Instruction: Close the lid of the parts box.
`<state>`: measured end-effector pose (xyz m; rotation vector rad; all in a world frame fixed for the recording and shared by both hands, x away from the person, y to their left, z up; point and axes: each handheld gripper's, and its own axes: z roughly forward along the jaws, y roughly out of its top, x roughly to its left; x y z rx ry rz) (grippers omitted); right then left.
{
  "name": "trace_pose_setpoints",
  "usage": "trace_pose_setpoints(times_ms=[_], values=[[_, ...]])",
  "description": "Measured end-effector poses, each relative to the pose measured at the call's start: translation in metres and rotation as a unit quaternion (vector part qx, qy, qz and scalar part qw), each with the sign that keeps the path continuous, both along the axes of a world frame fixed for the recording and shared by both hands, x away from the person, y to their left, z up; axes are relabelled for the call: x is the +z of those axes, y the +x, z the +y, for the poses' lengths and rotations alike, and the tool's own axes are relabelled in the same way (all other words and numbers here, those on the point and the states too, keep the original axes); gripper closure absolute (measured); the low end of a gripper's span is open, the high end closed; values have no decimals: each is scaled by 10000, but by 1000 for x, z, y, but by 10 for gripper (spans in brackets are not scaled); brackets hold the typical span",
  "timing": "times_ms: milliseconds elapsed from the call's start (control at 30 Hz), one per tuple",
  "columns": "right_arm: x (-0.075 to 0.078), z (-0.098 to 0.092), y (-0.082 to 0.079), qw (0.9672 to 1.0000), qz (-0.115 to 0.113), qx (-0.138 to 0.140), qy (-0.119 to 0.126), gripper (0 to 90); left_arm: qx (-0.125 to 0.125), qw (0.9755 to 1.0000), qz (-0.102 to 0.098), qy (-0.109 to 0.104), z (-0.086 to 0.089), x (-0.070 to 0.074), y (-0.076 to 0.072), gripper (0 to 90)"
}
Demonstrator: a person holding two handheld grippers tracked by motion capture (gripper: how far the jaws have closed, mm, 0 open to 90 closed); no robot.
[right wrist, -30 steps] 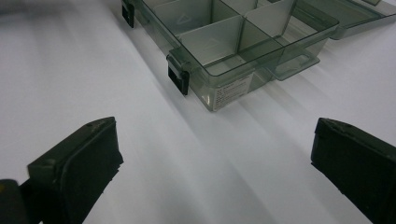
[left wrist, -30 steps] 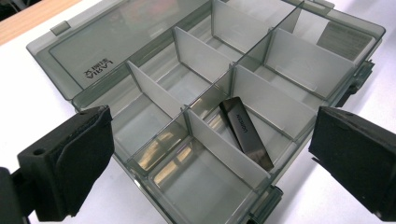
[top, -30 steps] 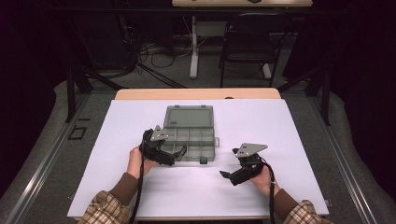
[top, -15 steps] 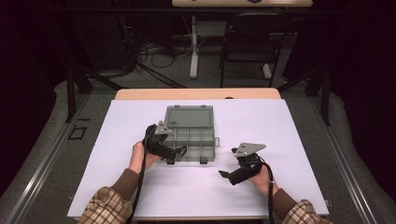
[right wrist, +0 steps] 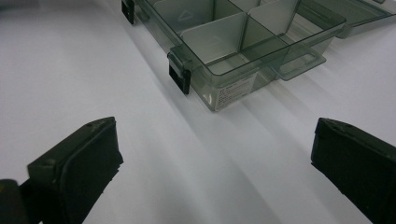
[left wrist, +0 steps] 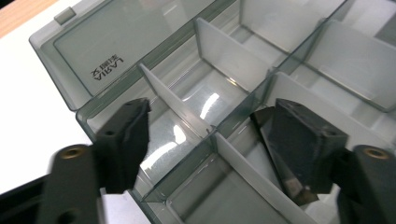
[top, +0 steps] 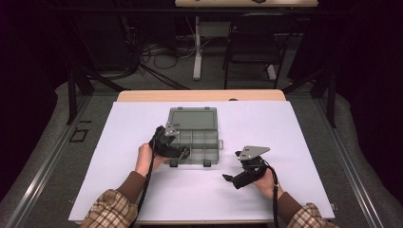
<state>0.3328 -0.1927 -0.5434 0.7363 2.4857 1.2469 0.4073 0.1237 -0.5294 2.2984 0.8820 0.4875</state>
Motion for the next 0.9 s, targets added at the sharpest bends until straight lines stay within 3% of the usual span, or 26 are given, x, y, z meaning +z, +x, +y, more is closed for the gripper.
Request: trace_pose_setpoints(times_ms=[200,433,700,900], values=[[0,0,0,10000,-3,9,-8,4,115,9999,96,16,-2,-3,2,448],[0,1,1,10000,2,11,-10,5,88,9998,163,-74,-2,-5,2,506],[0,1,0,10000,-30,17,-31,5,67,9998,179,-41,-2,-7,2,522],[0,0,0,10000,-14,20,-21,5,55,9999,85,-17,-2,-8,0,535]])
